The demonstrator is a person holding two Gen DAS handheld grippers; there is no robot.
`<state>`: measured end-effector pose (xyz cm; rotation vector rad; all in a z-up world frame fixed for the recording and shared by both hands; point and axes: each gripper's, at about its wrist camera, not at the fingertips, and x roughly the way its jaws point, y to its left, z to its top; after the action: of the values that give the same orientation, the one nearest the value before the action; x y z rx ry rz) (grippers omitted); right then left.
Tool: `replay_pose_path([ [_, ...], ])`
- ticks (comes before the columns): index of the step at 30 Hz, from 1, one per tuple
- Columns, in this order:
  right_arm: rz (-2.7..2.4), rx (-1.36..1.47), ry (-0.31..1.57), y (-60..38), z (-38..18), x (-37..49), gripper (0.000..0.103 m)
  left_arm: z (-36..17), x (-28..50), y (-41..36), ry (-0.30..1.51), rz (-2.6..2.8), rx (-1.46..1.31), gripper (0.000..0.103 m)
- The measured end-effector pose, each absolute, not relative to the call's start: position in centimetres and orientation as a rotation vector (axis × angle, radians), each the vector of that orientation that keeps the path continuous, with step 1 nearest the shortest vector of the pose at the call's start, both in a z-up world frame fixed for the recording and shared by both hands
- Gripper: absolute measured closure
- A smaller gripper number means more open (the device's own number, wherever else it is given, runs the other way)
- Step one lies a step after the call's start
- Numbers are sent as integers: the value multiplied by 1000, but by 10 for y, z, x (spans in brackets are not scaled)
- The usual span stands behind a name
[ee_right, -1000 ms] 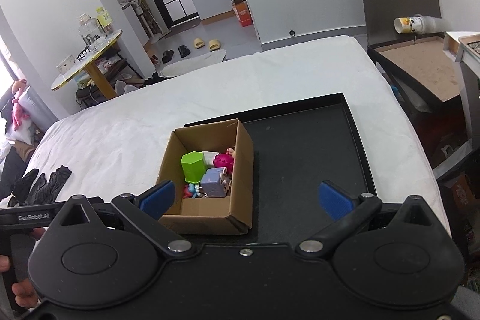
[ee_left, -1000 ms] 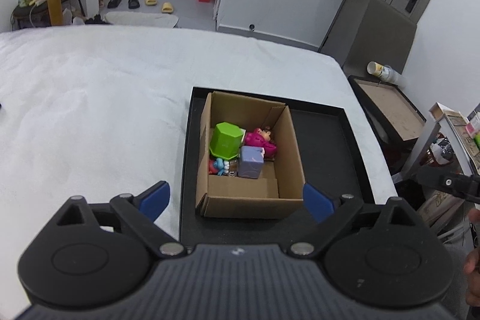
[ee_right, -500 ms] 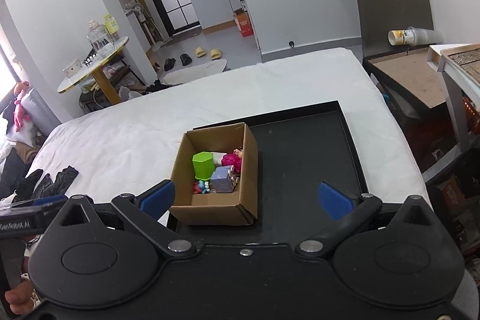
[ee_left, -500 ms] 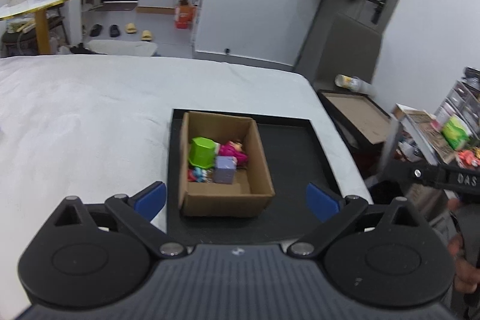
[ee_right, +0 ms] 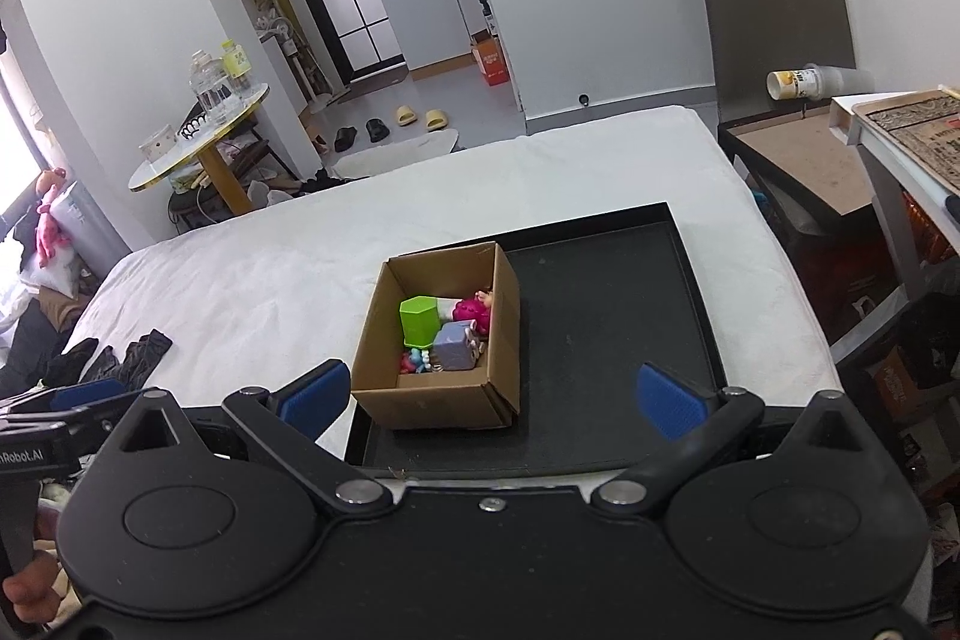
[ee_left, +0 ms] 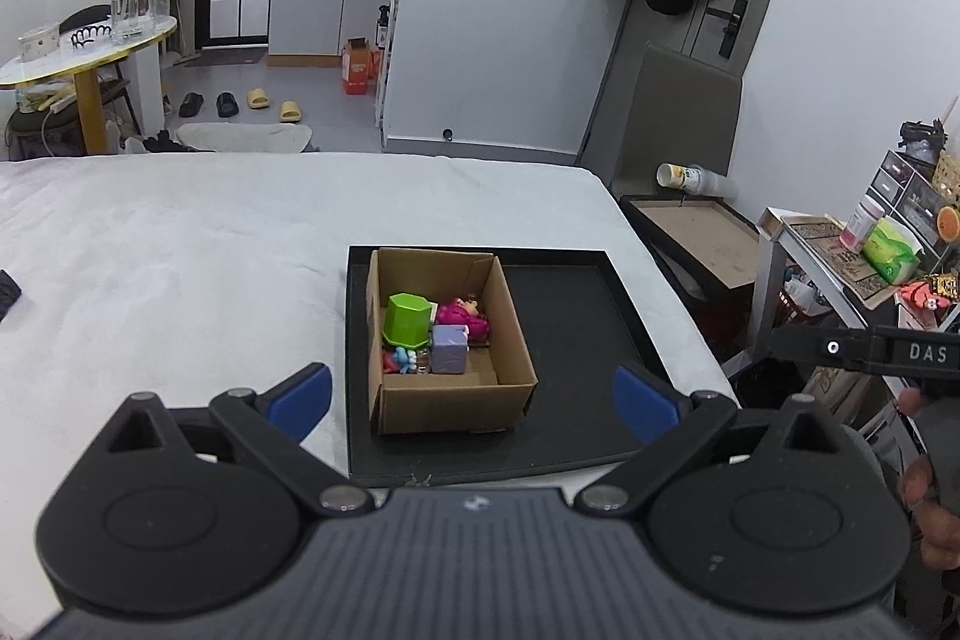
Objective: Organize rigid objects
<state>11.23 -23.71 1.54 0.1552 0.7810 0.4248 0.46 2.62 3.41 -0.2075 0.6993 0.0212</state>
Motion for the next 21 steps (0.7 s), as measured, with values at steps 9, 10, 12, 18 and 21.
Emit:
replay_pose_path([
  [9, 419, 173, 782, -248, 15, 95, 0, 36, -9, 19, 707, 51, -190, 3],
  [10, 426, 169, 782, -247, 15, 93, 0, 37, -10, 18, 708, 48, -184, 3],
  [12, 437, 152, 782, -245, 16, 90, 0, 36, -12, 14, 710, 43, -174, 3],
  [18, 467, 129, 783, -238, 17, 84, 0, 33, -17, 8, 717, 31, -162, 3],
  [21, 469, 110, 783, -234, 17, 82, 0, 31, -18, 6, 721, 24, -160, 3],
])
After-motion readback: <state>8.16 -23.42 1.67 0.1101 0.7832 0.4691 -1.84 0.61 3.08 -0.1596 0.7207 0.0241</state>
